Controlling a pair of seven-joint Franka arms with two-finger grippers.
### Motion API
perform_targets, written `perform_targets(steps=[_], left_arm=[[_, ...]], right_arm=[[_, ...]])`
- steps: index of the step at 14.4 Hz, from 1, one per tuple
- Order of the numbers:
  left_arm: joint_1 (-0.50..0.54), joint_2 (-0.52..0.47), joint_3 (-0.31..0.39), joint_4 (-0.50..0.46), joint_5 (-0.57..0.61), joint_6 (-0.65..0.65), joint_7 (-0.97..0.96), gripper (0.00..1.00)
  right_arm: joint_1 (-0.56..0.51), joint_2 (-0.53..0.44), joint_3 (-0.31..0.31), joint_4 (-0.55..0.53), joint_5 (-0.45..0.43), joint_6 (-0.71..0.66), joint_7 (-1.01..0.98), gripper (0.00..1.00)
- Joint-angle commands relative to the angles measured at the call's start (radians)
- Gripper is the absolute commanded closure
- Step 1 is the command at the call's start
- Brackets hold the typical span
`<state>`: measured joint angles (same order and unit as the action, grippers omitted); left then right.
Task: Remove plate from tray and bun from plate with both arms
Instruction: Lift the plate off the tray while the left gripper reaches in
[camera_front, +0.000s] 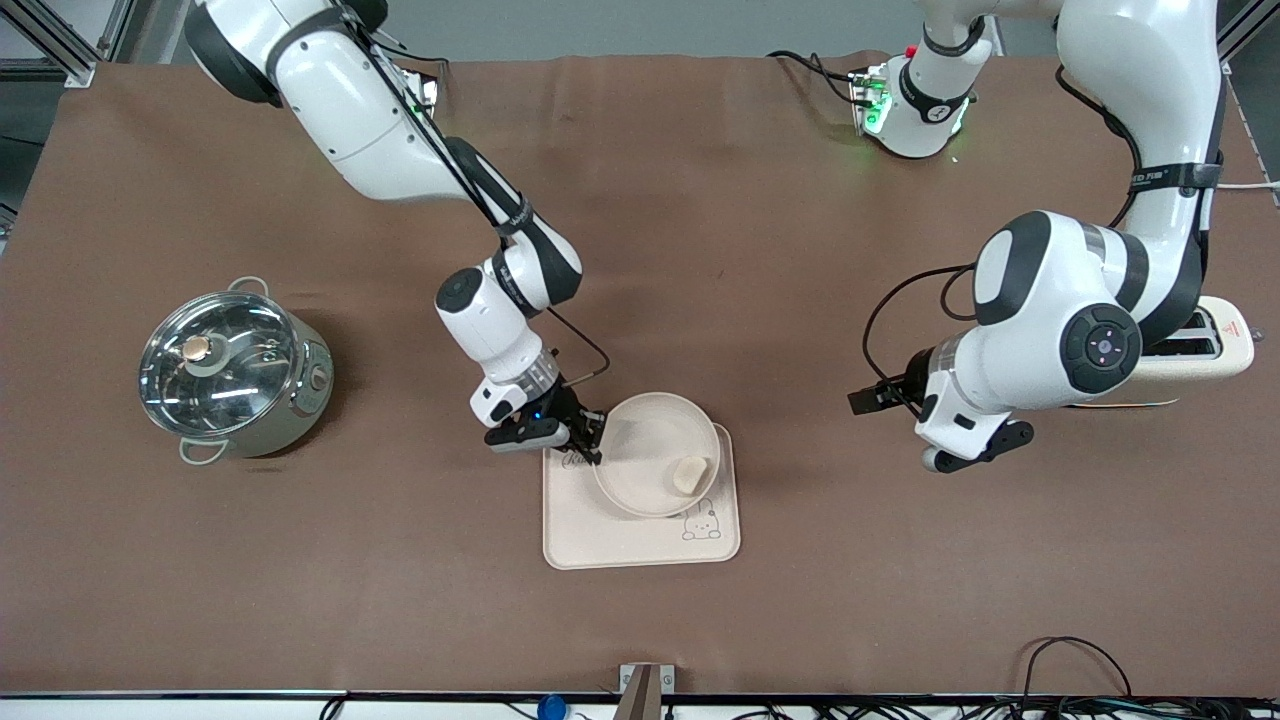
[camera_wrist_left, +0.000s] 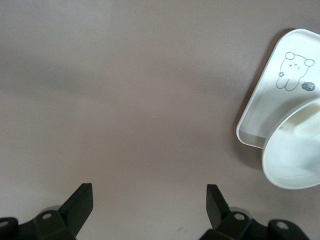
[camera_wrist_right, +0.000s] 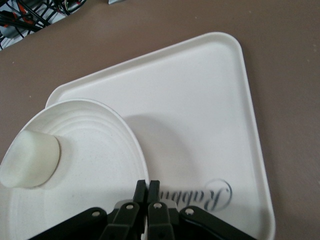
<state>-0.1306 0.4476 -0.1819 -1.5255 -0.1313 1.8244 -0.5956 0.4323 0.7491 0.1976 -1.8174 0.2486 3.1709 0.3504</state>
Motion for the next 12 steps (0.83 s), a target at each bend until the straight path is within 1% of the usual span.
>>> perform_targets(steps=[1,4,6,8,11,12], left_arm=[[-0.004,-0.007,0.001,0.007,-0.021,0.000,-0.023,0.00],[-0.018,-0.006,-0.001,0.002,-0.028,-0.004,-0.044,0.00],[-0.044,-0.001,-0.001,0.001,-0.030,-0.002,-0.107,0.00],[-0.076,0.009,-0.004,-0.004,-0.031,0.001,-0.160,0.00],[-0.112,0.037,-0.004,-0.010,-0.031,0.021,-0.223,0.00],[-0.124,0.043,-0.004,-0.018,-0.033,0.042,-0.255,0.00]], right_arm=[[-0.026,-0.138,0.039,-0.216,-0.009,0.003,-0.002,1.00],[-0.029,-0.236,0.066,-0.370,-0.009,0.009,-0.005,1.00],[-0.027,-0.292,0.079,-0.439,-0.008,0.009,-0.004,1.00],[-0.021,-0.309,0.082,-0.477,-0.008,0.017,-0.005,1.00],[-0.018,-0.306,0.092,-0.519,-0.008,0.078,-0.004,1.00],[-0.015,-0.306,0.092,-0.525,-0.008,0.078,-0.001,0.98]])
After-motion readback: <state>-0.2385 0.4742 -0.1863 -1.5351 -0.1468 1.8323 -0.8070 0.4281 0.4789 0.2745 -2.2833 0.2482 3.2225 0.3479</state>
